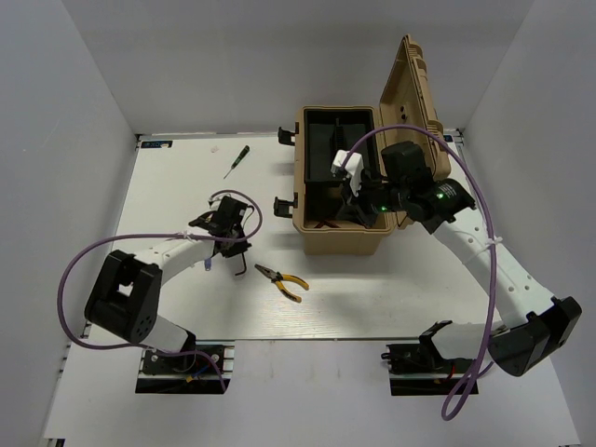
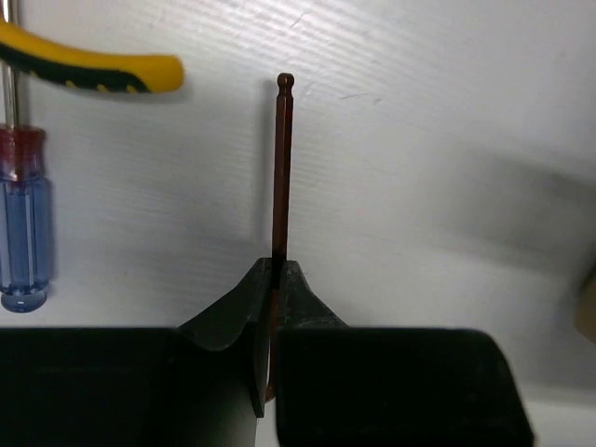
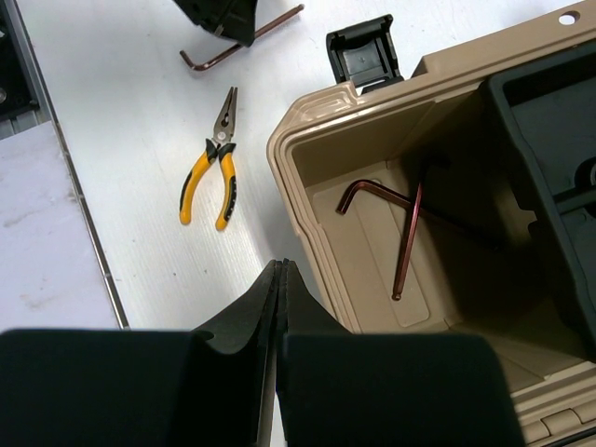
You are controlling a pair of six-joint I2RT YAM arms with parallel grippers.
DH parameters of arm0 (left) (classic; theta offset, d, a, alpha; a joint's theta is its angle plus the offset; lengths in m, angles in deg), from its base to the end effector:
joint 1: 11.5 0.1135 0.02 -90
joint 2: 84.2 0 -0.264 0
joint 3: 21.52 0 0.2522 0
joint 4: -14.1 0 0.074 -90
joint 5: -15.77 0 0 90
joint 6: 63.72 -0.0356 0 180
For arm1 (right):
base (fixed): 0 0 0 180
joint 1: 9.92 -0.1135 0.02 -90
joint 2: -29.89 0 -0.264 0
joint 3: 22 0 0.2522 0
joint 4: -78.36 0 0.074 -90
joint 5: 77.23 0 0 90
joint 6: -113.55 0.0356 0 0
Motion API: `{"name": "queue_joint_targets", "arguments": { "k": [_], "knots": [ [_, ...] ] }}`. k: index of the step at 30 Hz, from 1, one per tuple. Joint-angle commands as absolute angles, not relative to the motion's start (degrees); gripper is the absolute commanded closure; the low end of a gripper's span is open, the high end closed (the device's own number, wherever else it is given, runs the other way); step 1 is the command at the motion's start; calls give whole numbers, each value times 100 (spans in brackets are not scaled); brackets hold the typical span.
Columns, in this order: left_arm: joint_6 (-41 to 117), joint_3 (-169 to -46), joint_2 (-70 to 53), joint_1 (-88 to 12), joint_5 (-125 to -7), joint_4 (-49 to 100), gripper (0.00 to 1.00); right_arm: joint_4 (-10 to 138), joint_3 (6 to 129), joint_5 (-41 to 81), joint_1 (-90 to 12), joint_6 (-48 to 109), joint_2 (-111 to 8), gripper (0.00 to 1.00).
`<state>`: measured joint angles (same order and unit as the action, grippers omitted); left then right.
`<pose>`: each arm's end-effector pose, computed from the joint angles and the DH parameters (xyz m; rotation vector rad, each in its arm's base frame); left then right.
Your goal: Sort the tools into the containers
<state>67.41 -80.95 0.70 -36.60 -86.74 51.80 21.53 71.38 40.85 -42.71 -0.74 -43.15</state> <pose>0.2508 -0.1090 0.1710 -0.4350 2.5959 -0.1013 0.2130 0.1572 0.3910 -1.2782 1.7771 0.6228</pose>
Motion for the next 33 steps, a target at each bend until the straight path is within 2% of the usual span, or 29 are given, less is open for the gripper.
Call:
{"name": "queue_joint_targets", "arguments": {
  "k": [1,18,23,26,33],
  "knots": [
    [6417,-8572,-299,-3681,-8469,5282,100,2373,7051,4178,-4244,-9,-4166,100],
    [5793,-9847,-1099,-3734,-8408,5757,100,2390,6999,3879,-4217,-18,-4095,100],
    [5187,-10303,-1178,-3839,-7453,4889,100,2469,7007,3572,-4182,69,-4069,100],
    [4923,-10699,-820,-3892,-6881,4388,100,2601,7025,3220,-4147,175,-4052,100],
    [4931,-11306,-20,-4172,-6369,3455,100,2681,7025,2789,-3998,289,-3963,100]
  ]
}}
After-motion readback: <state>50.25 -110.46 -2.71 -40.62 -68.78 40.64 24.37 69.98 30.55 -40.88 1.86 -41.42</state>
